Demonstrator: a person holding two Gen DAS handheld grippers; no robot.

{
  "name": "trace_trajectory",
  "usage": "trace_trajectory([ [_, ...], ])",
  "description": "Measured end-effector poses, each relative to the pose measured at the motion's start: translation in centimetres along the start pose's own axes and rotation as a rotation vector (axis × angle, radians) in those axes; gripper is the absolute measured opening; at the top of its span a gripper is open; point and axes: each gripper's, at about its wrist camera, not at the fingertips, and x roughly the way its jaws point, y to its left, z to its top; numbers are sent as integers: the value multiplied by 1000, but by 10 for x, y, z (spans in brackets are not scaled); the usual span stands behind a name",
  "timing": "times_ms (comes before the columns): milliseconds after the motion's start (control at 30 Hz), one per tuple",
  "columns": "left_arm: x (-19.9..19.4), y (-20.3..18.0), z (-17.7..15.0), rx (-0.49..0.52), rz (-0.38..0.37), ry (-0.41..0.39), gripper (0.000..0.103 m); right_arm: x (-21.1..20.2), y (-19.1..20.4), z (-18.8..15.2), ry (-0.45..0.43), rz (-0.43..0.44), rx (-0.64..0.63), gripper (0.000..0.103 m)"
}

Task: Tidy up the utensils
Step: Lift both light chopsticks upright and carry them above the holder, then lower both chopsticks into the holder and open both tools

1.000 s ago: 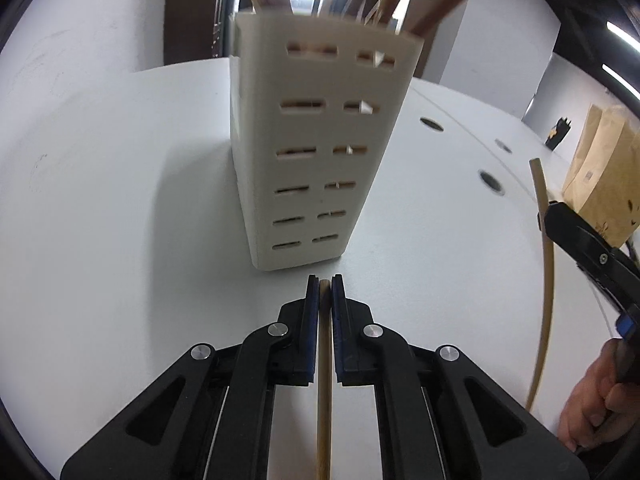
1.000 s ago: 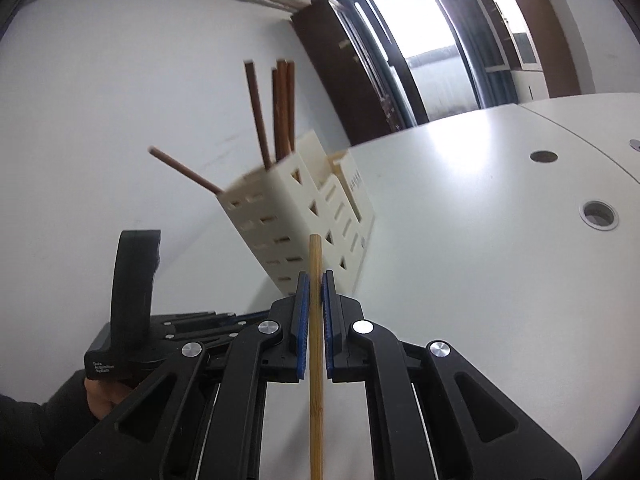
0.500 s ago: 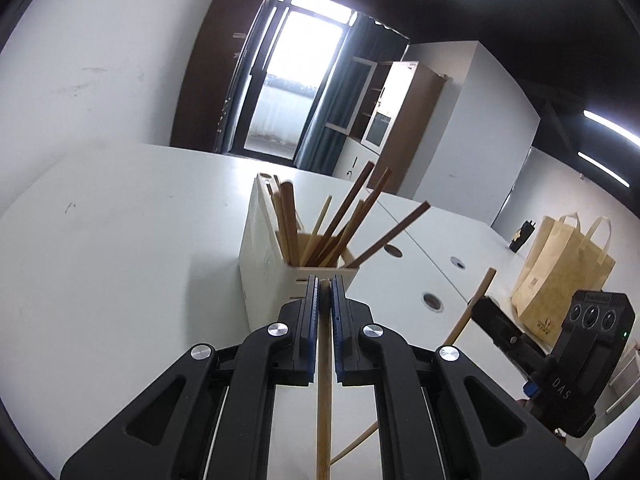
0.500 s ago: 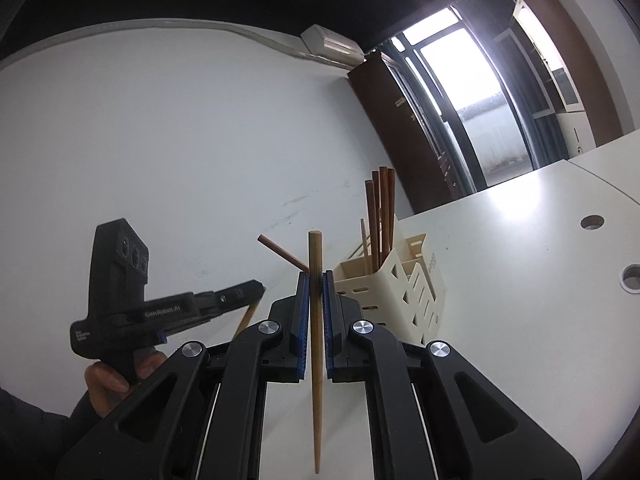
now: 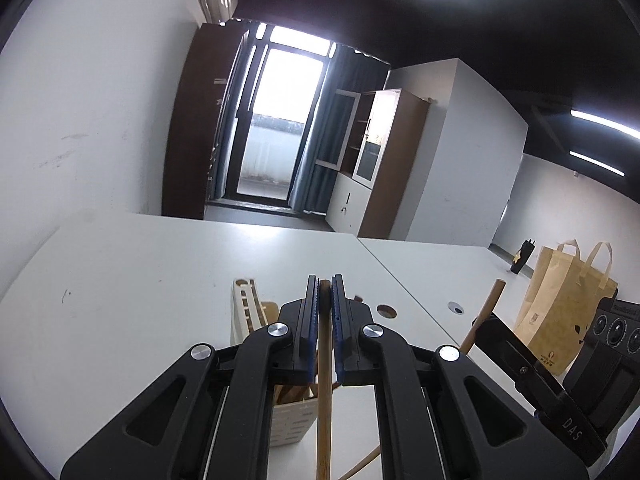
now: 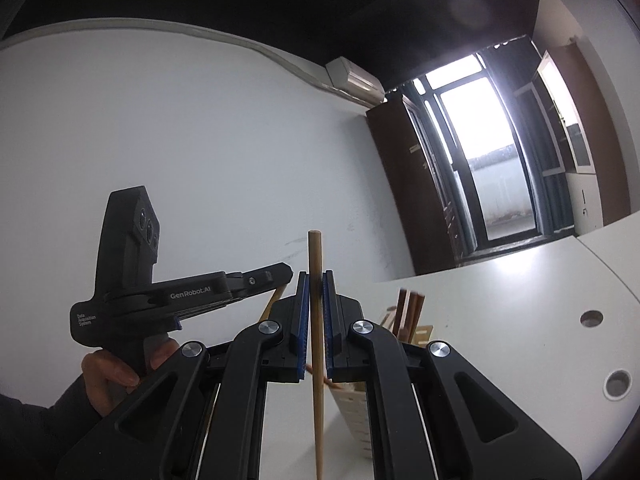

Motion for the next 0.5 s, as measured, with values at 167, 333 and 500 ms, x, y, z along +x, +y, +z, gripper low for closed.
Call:
trace_trajectory([
  [167,9,-9,26,-8,9,-65,6,10,-6,21,-59,-14,-23,7],
  [333,16,-16,49,-23,39,-202,6,22,-9,35,-107,-34,-52,7],
  [500,32,-28,57,5,106,-307,6,35,-16,35,-136,-47,-77,7],
])
